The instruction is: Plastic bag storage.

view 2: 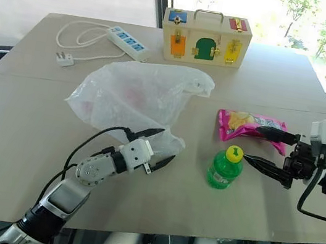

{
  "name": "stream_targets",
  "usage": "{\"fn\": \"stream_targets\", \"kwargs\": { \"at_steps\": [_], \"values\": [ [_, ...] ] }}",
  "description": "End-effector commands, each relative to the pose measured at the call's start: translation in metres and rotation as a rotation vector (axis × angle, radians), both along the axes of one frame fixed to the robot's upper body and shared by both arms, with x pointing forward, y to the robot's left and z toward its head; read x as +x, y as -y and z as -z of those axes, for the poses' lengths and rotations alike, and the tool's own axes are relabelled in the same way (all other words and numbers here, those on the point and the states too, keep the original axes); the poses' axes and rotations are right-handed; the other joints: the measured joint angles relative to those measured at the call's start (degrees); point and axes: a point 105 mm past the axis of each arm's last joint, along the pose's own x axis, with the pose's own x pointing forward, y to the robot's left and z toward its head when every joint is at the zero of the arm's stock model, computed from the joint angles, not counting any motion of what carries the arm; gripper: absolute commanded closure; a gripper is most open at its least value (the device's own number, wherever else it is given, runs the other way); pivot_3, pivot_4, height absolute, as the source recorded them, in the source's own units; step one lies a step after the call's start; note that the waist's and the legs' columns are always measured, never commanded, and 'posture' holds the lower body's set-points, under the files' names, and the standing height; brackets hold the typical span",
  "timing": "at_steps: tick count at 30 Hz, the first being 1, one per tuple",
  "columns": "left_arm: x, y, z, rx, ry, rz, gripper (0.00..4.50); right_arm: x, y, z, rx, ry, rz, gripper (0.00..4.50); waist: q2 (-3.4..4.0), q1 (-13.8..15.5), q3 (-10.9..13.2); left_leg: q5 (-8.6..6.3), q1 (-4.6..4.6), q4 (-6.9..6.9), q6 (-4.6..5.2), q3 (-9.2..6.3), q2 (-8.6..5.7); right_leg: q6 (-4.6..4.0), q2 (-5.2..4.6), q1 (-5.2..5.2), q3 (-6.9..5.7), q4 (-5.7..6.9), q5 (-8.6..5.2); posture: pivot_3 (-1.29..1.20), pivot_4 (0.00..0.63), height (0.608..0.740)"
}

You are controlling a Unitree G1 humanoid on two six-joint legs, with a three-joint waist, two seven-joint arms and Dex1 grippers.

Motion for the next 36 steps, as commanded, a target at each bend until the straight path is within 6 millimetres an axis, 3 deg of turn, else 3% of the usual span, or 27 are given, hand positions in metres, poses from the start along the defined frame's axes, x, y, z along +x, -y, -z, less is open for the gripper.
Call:
{"fn": "stream_targets", "kwargs": {
  "at_steps": [1,4,6,12,20,25,31,36],
  "values": [
    [0.003,-0.01,0.014,0.044,-0.023,-0.043,0.49,-0.003,0.0,-0.01,-0.006,0.062,0.005,0.0,0.02,0.0,0.0,0.0,0.02,0.0,0.0,0.0,0.0,0.0,-0.01,0.02,0.01,0.01,0.0,0.0,0.15,0.74],
    [0.003,-0.012,0.016,0.042,-0.027,-0.042,1.29,-0.004,0.001,-0.011,-0.006,0.063,0.007,0.0,0.08,-0.1,-0.1,0.0,0.04,0.0,0.0,0.0,0.01,0.0,-0.02,0.02,0.03,0.02,0.0,0.0,0.15,0.74],
    [0.004,-0.015,0.015,0.034,-0.028,-0.055,2.38,-0.004,0.001,-0.011,-0.006,0.062,0.007,0.0,0.17,-0.1,-0.1,0.0,0.04,0.0,0.0,0.0,0.04,0.0,0.0,0.01,0.03,0.03,0.0,0.0,0.15,0.74],
    [0.007,-0.031,0.006,-0.03,-0.022,-0.121,4.42,-0.003,-0.002,-0.011,0.003,0.054,-0.009,0.0,0.23,-0.2,-0.1,0.0,0.04,0.0,0.0,0.0,0.05,0.0,0.0,0.01,0.03,0.03,0.0,0.0,0.15,0.74],
    [-0.011,-0.045,-0.03,-0.439,-0.102,-0.127,4.42,-0.008,-0.007,-0.007,0.013,0.007,-0.067,0.0,0.22,-0.1,-0.1,0.0,-0.01,-0.04,-0.01,-0.02,0.07,0.0,-0.06,-0.05,0.06,0.02,0.0,0.0,0.15,0.74],
    [-0.027,-0.053,-0.043,-0.603,-0.182,-0.104,4.42,-0.023,-0.022,-0.015,0.101,-0.07,-0.175,0.0,0.22,-0.1,-0.1,0.0,-0.04,-0.04,-0.02,-0.05,0.06,-0.01,-0.1,-0.04,0.16,-0.01,0.0,0.0,0.15,0.74],
    [-0.029,-0.06,-0.053,-0.684,-0.194,-0.11,4.42,-0.034,-0.039,0.008,0.031,-0.121,-0.233,0.0,0.2,0.0,-0.1,0.0,-0.04,-0.02,-0.01,-0.08,0.01,-0.01,-0.06,0.0,0.0,-0.01,0.0,0.0,0.15,0.74],
    [-0.039,-0.052,-0.062,-0.733,-0.213,-0.033,4.42,-0.012,-0.046,0.037,-0.087,-0.025,-0.137,0.0,0.15,-0.2,-0.1,0.0,-0.03,0.01,0.0,-0.03,-0.03,0.01,0.24,-0.01,-0.07,-0.01,-0.01,0.0,0.15,0.74]
  ]
}}
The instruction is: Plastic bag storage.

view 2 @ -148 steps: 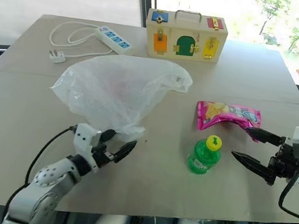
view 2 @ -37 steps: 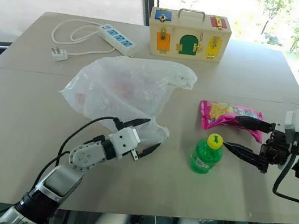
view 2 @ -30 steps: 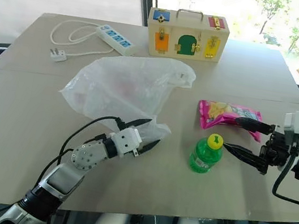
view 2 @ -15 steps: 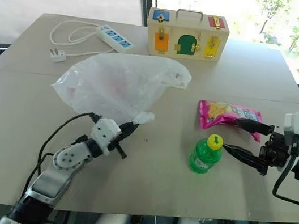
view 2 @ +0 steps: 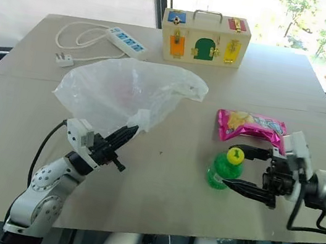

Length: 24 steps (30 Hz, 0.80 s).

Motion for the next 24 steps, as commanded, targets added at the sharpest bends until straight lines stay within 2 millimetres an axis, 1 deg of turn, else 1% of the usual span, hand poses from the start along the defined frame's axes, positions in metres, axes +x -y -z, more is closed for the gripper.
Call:
{"fn": "stream_targets", "kwargs": {
  "at_steps": [1,3,6,11,14,15,16,19,22,24],
  "values": [
    [-0.011,0.005,-0.017,-0.028,0.056,0.055,4.42,0.015,-0.004,0.015,-0.068,0.088,0.062,0.0,-0.03,0.0,0.0,0.0,0.01,0.0,0.0,0.0,0.0,0.0,0.04,0.0,0.0,0.0,0.0,0.0,0.15,0.74],
    [-0.015,0.006,-0.017,-0.035,0.054,0.073,4.42,0.017,-0.006,0.024,-0.099,0.099,0.064,0.0,0.0,0.0,0.0,0.0,0.0,0.01,0.0,0.02,0.0,0.0,0.08,-0.01,0.01,0.01,0.0,0.0,0.15,0.74],
    [-0.021,0.006,-0.017,-0.025,0.069,0.092,4.42,0.012,-0.013,0.034,-0.102,0.091,0.039,0.0,-0.01,0.1,0.0,0.01,-0.01,0.01,0.0,0.03,0.0,0.01,0.11,-0.01,-0.01,0.0,-0.01,0.0,0.15,0.74],
    [-0.026,0.005,-0.017,-0.041,0.059,0.11,4.42,0.019,-0.014,0.034,-0.103,0.119,0.074,0.0,-0.02,0.0,0.0,0.01,0.0,0.04,0.0,0.03,0.01,0.01,0.13,0.0,-0.01,0.01,-0.01,0.0,0.15,0.74],
    [-0.029,0.007,-0.018,-0.045,0.062,0.124,4.5,0.021,-0.014,0.032,-0.098,0.136,0.081,0.77,-0.02,0.0,0.0,0.0,0.01,0.04,0.0,0.03,0.01,0.01,0.13,0.01,-0.01,0.01,-0.01,0.0,0.15,0.74],
    [-0.03,0.008,-0.019,-0.049,0.064,0.13,4.5,0.022,-0.015,0.03,-0.092,0.139,0.08,1.09,-0.02,0.1,0.0,0.0,0.0,0.04,0.0,0.03,0.01,0.01,0.14,0.0,0.0,0.01,-0.01,0.0,0.15,0.74],
    [-0.031,0.009,-0.02,-0.054,0.066,0.142,4.5,0.024,-0.017,0.029,-0.084,0.144,0.08,1.28,-0.02,0.1,0.0,0.0,0.0,0.04,0.0,0.02,0.01,0.01,0.14,0.0,-0.01,0.01,-0.01,0.0,0.15,0.74],
    [-0.036,0.013,-0.023,-0.065,0.075,0.182,4.5,0.036,-0.025,0.019,-0.045,0.152,0.112,1.31,-0.01,-0.2,0.0,0.0,0.01,0.04,0.0,0.04,0.01,0.01,0.15,0.0,0.02,0.02,-0.01,0.0,0.15,0.74],
    [-0.043,0.017,-0.024,-0.103,0.042,0.236,4.5,0.057,-0.041,-0.003,0.084,0.148,0.18,1.31,0.01,-0.4,0.1,0.0,0.03,0.04,-0.01,0.07,0.07,0.01,0.22,-0.01,0.07,0.04,0.0,0.0,0.15,0.74],
    [-0.044,0.019,-0.024,-0.108,0.038,0.248,4.5,0.071,-0.055,-0.014,0.148,0.127,0.225,1.31,0.05,-0.4,0.1,0.01,0.03,0.04,-0.02,0.08,0.08,0.01,0.23,-0.05,0.09,0.09,0.0,0.0,0.15,0.74]
  ]
}}
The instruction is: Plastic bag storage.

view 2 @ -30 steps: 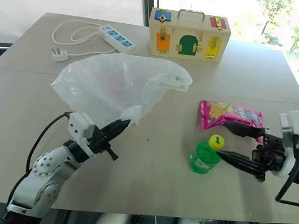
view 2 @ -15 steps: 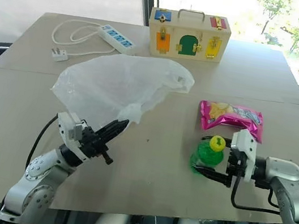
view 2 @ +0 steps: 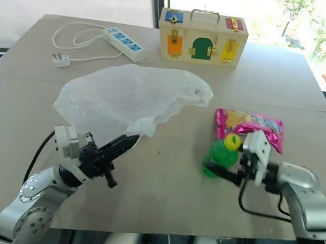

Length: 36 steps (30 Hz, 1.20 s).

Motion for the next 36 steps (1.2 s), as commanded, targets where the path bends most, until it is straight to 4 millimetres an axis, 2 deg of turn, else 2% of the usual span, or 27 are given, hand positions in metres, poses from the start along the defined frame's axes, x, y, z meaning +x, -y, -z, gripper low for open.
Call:
{"fn": "stream_targets", "kwargs": {
  "at_steps": [1,8,15,18,21,23,29,33,36],
  "values": [
    [-0.007,0.007,-0.012,-0.022,0.033,0.049,4.5,0.016,-0.018,-0.029,0.115,0.031,0.052,1.31,0.0,0.1,0.0,0.0,-0.02,0.0,0.0,-0.01,0.0,0.0,0.01,-0.02,-0.02,0.0,0.0,0.0,0.15,0.74],
    [-0.008,0.009,-0.019,-0.053,0.039,0.073,4.5,0.06,-0.051,-0.053,0.404,-0.114,0.234,1.31,0.02,0.4,0.0,0.02,-0.11,-0.01,-0.03,0.0,-0.05,0.0,-0.02,-0.04,-0.05,-0.02,0.01,0.0,0.15,0.74],
    [-0.006,0.011,-0.027,-0.087,0.064,0.071,4.5,0.077,-0.076,-0.036,0.504,-0.301,0.314,1.31,0.08,0.3,0.1,0.14,-0.12,-0.02,-0.25,0.01,-0.06,0.01,0.0,-0.05,-0.08,-0.01,0.01,0.0,0.15,0.74],
    [-0.005,0.013,-0.028,-0.098,0.072,0.072,4.5,0.089,-0.081,-0.032,0.648,-0.481,0.372,1.31,0.1,-0.1,0.1,0.15,-0.11,-0.02,-0.25,0.01,-0.06,0.01,0.02,-0.05,-0.08,0.02,0.02,0.0,0.15,0.74],
    [-0.005,0.016,-0.028,-0.102,0.075,0.08,4.5,0.088,-0.09,-0.031,0.719,-0.607,0.346,1.31,0.12,-0.4,0.1,0.1,-0.09,-0.03,-0.17,-0.02,-0.04,0.02,0.03,-0.07,-0.08,0.14,0.02,0.0,0.15,0.74],
    [-0.005,0.021,-0.028,-0.103,0.08,0.1,4.5,0.083,-0.105,-0.031,0.747,-0.714,0.275,1.31,0.13,-0.7,0.1,0.08,-0.09,-0.04,-0.14,-0.03,-0.04,0.02,0.03,-0.09,-0.09,0.15,0.02,0.0,0.15,0.74],
    [0.001,0.035,-0.029,-0.102,0.115,0.176,4.5,0.063,-0.129,-0.025,0.729,-0.967,0.107,1.31,0.18,-1.2,0.1,0.07,-0.08,-0.06,-0.12,-0.02,-0.04,0.03,0.04,-0.11,-0.08,0.2,0.03,0.0,0.15,0.74],
    [0.008,0.048,-0.036,-0.119,0.155,0.24,4.5,0.054,-0.128,-0.027,0.764,-1.087,0.016,1.31,0.19,-1.2,0.1,0.08,-0.07,-0.07,-0.12,-0.04,-0.04,0.1,0.07,-0.11,-0.08,0.27,0.07,0.0,0.15,0.74],
    [0.011,0.056,-0.04,-0.129,0.177,0.279,4.5,0.058,-0.111,-0.042,0.9,-1.089,-0.015,1.31,0.19,-1.1,0.1,0.07,-0.09,-0.06,-0.1,-0.04,-0.06,0.22,0.07,-0.11,-0.07,0.25,0.13,0.0,0.15,0.74]
  ]
}}
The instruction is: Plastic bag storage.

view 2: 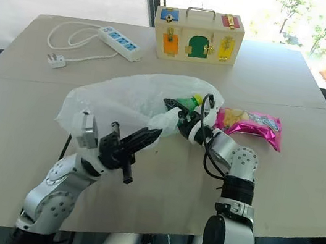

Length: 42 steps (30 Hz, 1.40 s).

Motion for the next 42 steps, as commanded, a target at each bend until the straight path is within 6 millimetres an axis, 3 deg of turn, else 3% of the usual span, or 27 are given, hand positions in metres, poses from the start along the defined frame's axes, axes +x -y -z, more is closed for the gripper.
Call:
{"fn": "stream_targets", "kwargs": {
  "at_steps": [1,5,9,19,30,31,33,38,42],
  "values": [
    [-0.001,0.007,-0.008,-0.016,0.05,0.043,4.5,-0.001,0.001,-0.055,0.253,0.089,0.003,1.31,0.0,0.0,0.0,0.0,-0.01,0.0,0.0,-0.01,0.0,0.0,0.0,0.0,0.0,-0.01,0.0,0.0,0.15,0.74],
    [0.01,-0.002,-0.017,-0.087,0.065,-0.034,4.5,0.01,0.029,-0.056,0.307,0.05,0.125,1.31,0.0,-0.1,0.0,-0.01,-0.01,-0.02,0.02,-0.02,0.0,0.02,0.02,0.0,0.02,-0.04,0.0,0.0,0.15,0.74],
    [0.015,-0.005,-0.024,-0.14,0.073,-0.057,4.5,0.007,0.034,-0.045,0.291,0.011,0.153,1.31,0.0,-0.2,0.0,-0.01,-0.01,-0.03,0.02,-0.02,0.04,0.02,0.07,-0.01,0.04,-0.04,0.0,0.0,0.15,0.74],
    [0.0,0.018,-0.021,-0.088,0.096,0.082,4.5,-0.01,-0.006,-0.022,0.107,-0.022,0.001,1.31,0.01,-0.3,0.0,0.0,-0.02,-0.1,0.02,0.03,0.06,0.02,0.12,-0.08,0.15,-0.06,0.0,0.0,0.15,0.74],
    [-0.024,0.016,0.025,0.117,0.024,0.252,4.5,-0.015,-0.032,-0.036,-0.077,0.205,-0.159,1.31,0.03,-0.3,0.0,-0.01,-0.06,-0.12,0.02,0.04,0.08,0.01,0.13,-0.1,0.16,-0.17,0.0,0.0,0.15,0.74],
    [-0.024,0.015,0.028,0.126,0.019,0.255,4.5,-0.012,-0.034,-0.03,-0.133,0.214,-0.142,0.52,0.03,-0.3,0.0,-0.01,-0.06,-0.13,0.02,0.05,0.08,0.01,0.13,-0.11,0.16,-0.18,0.0,0.0,0.15,0.74],
    [-0.023,0.013,0.03,0.133,0.02,0.244,4.5,-0.004,-0.033,-0.018,-0.22,0.211,-0.09,0.02,0.06,-0.4,0.0,-0.01,-0.05,-0.15,0.02,0.06,0.09,0.01,0.13,-0.11,0.16,-0.19,-0.01,0.0,0.15,0.74],
    [-0.014,0.006,0.03,0.114,0.024,0.173,4.5,0.005,-0.023,-0.007,-0.267,0.213,-0.036,0.02,0.06,-0.2,0.1,-0.01,-0.07,-0.15,0.02,0.06,0.1,0.01,0.11,-0.12,0.15,-0.21,0.0,0.0,0.15,0.74],
    [-0.004,-0.003,0.024,0.059,0.022,0.073,4.5,0.006,-0.004,-0.006,-0.317,0.273,-0.026,0.02,0.06,-0.2,0.1,-0.01,-0.07,-0.15,0.02,0.07,0.09,0.02,0.08,-0.11,0.15,-0.26,0.0,0.0,0.15,0.74]
  ]
}}
